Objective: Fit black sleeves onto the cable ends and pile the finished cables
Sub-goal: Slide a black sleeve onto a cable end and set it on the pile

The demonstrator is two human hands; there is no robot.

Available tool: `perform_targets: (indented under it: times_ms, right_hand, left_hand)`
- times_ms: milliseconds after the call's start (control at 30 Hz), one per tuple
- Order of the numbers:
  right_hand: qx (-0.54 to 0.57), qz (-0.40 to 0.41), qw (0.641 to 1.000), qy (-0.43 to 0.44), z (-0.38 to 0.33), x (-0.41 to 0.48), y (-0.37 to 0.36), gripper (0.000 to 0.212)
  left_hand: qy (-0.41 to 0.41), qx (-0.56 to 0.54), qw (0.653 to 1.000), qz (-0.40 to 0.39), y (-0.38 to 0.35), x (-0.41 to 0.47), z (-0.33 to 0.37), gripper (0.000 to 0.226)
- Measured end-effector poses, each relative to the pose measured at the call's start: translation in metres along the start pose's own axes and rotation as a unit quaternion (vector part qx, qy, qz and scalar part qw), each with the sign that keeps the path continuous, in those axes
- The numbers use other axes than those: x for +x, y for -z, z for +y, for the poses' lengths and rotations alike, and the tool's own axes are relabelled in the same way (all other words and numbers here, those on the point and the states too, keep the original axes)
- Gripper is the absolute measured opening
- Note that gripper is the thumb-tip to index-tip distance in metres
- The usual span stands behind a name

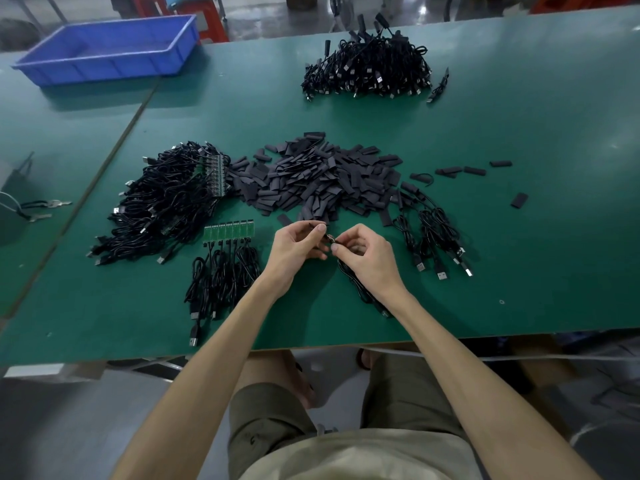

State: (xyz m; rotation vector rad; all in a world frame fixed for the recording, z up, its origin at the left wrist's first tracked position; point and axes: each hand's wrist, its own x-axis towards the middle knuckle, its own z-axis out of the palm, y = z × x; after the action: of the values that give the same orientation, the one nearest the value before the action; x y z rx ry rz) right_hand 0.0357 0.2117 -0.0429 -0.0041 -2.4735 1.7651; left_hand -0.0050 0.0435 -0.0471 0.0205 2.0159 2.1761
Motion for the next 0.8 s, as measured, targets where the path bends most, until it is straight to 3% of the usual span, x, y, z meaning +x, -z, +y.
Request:
perform_targets:
  times_ms: [800]
  right_hand:
    - [-0.021, 0.006, 1.0, 0.001, 0.0034, 0.0008, -0.0011, 0.016]
  left_hand:
    - [0.007, 0.078, 0.996, -0.03, -0.0015, -0.0011, 0.0085, 0.02]
